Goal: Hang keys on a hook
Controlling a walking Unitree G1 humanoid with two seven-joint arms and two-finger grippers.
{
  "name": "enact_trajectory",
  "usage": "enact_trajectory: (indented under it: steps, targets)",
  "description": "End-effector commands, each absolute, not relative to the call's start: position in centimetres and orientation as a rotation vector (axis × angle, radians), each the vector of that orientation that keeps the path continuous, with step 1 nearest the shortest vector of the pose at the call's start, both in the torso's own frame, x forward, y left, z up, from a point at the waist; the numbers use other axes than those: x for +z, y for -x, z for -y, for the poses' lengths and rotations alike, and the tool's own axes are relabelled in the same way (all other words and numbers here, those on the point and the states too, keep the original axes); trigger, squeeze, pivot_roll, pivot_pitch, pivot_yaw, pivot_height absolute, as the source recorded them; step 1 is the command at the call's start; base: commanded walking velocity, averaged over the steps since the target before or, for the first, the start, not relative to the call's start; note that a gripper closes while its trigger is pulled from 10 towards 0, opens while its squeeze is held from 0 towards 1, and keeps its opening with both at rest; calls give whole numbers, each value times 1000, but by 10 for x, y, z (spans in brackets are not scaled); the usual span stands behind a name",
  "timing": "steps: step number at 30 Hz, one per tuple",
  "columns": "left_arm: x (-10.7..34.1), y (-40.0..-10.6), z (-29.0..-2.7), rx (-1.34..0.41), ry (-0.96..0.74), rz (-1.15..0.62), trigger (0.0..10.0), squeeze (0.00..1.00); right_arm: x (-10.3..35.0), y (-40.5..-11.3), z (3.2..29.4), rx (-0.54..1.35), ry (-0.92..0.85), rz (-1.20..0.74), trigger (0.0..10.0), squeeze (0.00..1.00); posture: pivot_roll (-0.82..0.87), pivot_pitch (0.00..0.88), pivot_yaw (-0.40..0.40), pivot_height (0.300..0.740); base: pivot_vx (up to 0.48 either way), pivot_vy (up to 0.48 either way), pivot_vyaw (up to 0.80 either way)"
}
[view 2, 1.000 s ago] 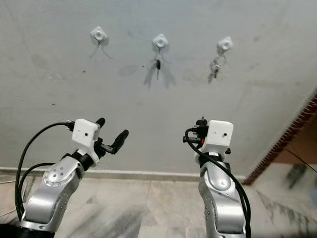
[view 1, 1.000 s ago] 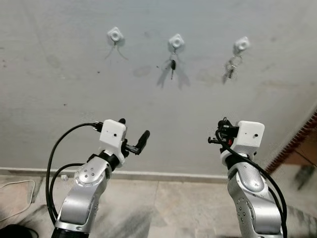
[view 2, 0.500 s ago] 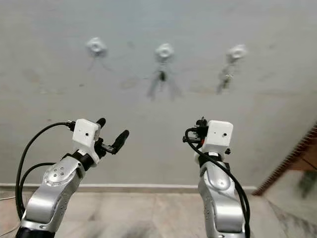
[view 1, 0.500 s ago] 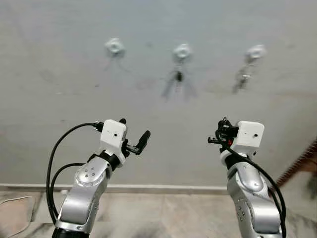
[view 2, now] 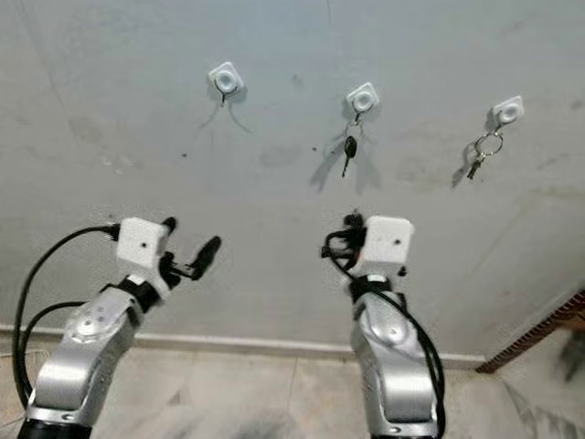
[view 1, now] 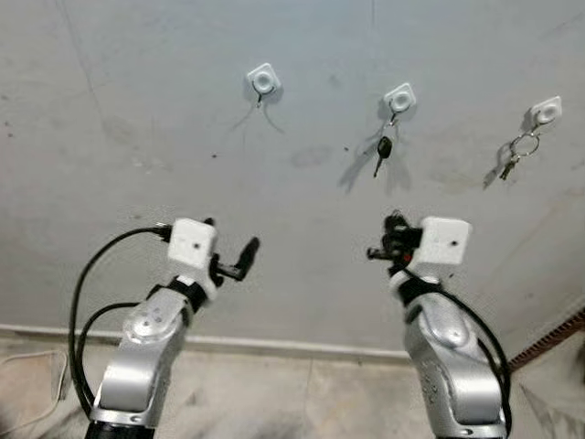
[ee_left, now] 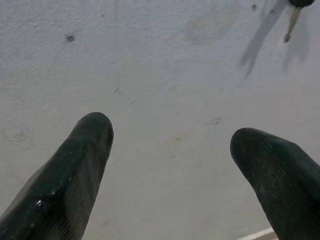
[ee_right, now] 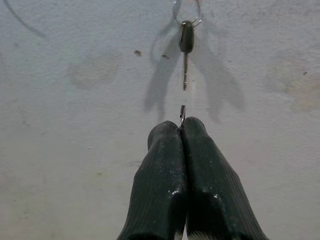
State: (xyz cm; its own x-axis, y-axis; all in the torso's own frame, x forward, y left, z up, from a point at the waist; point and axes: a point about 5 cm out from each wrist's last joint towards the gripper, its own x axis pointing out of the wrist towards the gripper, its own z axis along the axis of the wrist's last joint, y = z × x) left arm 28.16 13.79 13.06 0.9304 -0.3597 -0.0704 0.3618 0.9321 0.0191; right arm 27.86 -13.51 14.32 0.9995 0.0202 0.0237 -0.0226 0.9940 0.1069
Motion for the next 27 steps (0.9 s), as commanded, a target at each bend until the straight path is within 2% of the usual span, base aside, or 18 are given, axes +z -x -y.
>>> enact_trajectory:
  steps: [1,15,27]
  targets:
    - [132,-282,-132,-391,-27,-65,10000,0,144,-279,139,9,-110,29,10000,0,116,0,-54,740,0,480,0]
    - [131,-282,-130,-405,-26,-73,10000,0,146,-280,138,11,-110,34,10000,0,112,0,-49,740,0,459,0]
    - [136,-282,-133,-372,-69,-29,10000,0,147,-278,138,16,-107,37,10000,0,110,0,-49,740,0,0,0]
